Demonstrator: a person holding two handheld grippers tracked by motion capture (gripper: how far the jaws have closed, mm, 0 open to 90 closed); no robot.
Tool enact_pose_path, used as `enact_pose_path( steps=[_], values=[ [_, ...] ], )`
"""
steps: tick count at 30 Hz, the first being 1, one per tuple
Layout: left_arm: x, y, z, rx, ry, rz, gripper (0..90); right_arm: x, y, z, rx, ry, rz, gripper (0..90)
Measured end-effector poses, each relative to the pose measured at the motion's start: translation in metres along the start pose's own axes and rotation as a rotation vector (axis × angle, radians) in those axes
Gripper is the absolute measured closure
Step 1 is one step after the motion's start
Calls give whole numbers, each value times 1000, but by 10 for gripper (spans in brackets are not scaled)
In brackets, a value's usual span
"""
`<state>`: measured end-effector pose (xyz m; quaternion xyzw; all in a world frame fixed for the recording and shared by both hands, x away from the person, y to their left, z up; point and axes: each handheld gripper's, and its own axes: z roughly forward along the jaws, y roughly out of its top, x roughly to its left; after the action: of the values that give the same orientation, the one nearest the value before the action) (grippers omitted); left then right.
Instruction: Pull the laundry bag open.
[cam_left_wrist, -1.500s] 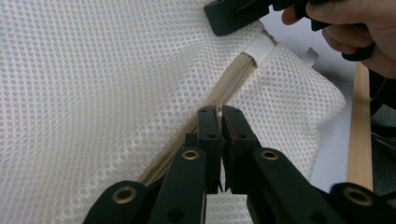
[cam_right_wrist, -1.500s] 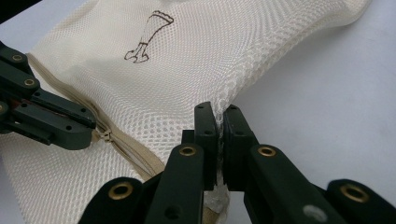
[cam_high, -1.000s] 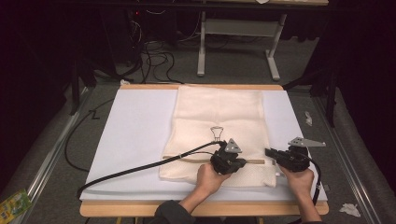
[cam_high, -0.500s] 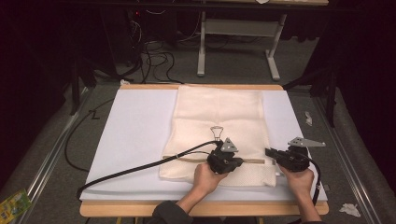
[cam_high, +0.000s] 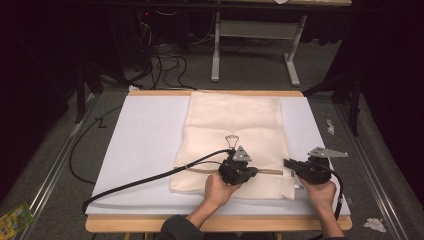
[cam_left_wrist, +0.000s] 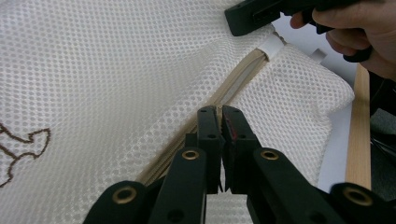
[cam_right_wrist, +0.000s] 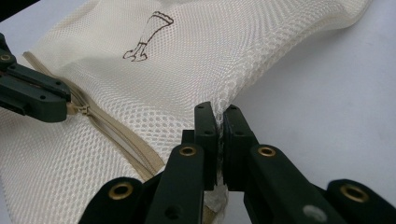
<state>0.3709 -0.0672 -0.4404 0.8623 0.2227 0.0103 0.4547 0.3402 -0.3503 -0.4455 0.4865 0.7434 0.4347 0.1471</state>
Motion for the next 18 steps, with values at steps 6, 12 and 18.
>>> enact_pose_path(
  steps=[6,12,18],
  values=[
    [4,-3,-3,-4,-3,-16,869,-1,0,0,-1,-3,-8,875],
    [4,-4,-6,-7,7,-14,868,-1,0,1,-2,-8,-6,875],
    [5,-5,-9,-13,8,-10,868,-1,-1,0,0,-7,-1,875]
  ],
)
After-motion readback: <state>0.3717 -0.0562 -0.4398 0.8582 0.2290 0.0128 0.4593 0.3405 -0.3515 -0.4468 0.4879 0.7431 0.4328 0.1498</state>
